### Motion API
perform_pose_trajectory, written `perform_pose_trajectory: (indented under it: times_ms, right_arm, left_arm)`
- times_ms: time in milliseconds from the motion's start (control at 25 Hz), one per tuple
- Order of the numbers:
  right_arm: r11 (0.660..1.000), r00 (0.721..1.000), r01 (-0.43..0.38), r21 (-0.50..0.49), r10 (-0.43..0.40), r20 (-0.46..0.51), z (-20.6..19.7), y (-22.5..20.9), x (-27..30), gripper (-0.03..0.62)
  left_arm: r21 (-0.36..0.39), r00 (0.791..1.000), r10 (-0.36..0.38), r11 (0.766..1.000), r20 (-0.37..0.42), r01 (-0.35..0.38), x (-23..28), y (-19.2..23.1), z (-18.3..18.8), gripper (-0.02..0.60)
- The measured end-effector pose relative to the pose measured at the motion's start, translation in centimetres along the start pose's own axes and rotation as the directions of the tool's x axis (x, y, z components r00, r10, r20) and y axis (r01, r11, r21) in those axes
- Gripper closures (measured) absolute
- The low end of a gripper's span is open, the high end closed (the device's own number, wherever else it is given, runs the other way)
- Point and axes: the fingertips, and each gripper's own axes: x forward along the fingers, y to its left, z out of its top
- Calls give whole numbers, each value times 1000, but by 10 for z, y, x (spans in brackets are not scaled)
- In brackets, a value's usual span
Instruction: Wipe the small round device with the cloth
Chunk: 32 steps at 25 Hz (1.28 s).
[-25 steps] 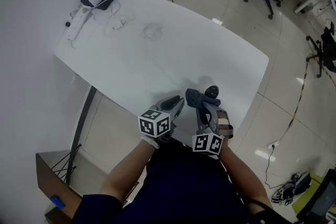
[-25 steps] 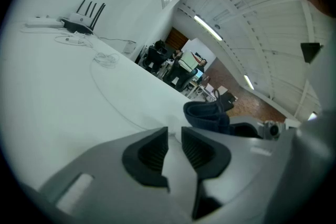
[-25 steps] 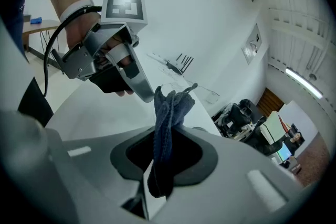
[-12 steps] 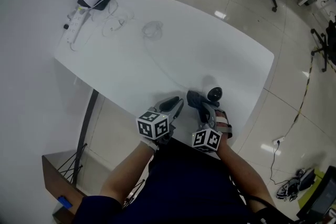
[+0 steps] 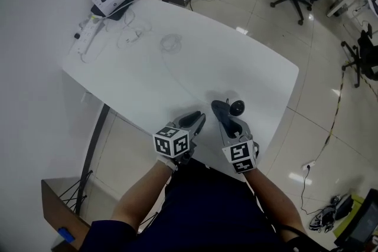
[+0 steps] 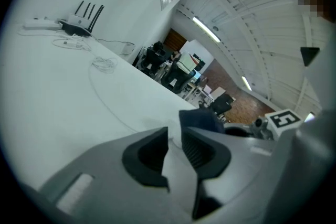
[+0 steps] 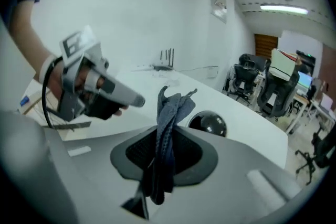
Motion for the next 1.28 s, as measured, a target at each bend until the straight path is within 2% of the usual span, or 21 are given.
perform_pose_trajectory:
  times_ms: [120, 200, 280, 400, 520, 720, 840, 1000, 1120, 1280]
  right_arm:
    - [985, 991, 59, 159, -77, 107, 24, -28, -30, 516]
    - [971, 976, 130, 201, -161, 147, 40, -52, -51, 516]
    - [963, 960, 214, 161, -238, 145, 52, -71, -63, 517]
    - [956, 953, 292, 18, -292, 82, 61, -83, -59, 516]
    - [962, 962, 272, -29, -271, 37, 64, -75, -44, 516]
    - [957, 969, 249, -152, -244, 49, 74, -32, -19, 516]
    - [944, 971, 238, -230, -239, 21, 60, -10, -1, 516]
    - [939, 968, 234, -253, -250, -33, 39, 7, 25, 517]
    - [913, 963, 239, -331, -266, -38, 25, 25, 48, 517]
    - [894, 971, 176, -412, -226, -77, 0, 44, 69, 517]
  left_arm:
    - [5, 1000, -8, 1000, -1, 8, -4, -3, -2, 501]
    - [7, 1000, -13, 1000, -3, 13, -5, -4, -4, 500]
    - [7, 1000, -20, 1000, -4, 20, -6, -5, -6, 500]
    - [14, 999, -36, 999, -5, 36, -3, -11, -4, 500]
    - [30, 999, -51, 998, -2, 51, -2, -15, 1, 500]
    - [21, 999, -36, 999, -5, 36, -8, 2, 3, 502]
    - [11, 999, -23, 1000, -22, 23, -12, 15, 0, 500]
    - [14, 998, -21, 1000, -52, 22, -15, 34, 0, 502]
    - [20, 997, -24, 999, -79, 25, -17, 50, 1, 502]
    - [46, 993, -41, 998, -108, 46, -10, 52, 13, 501]
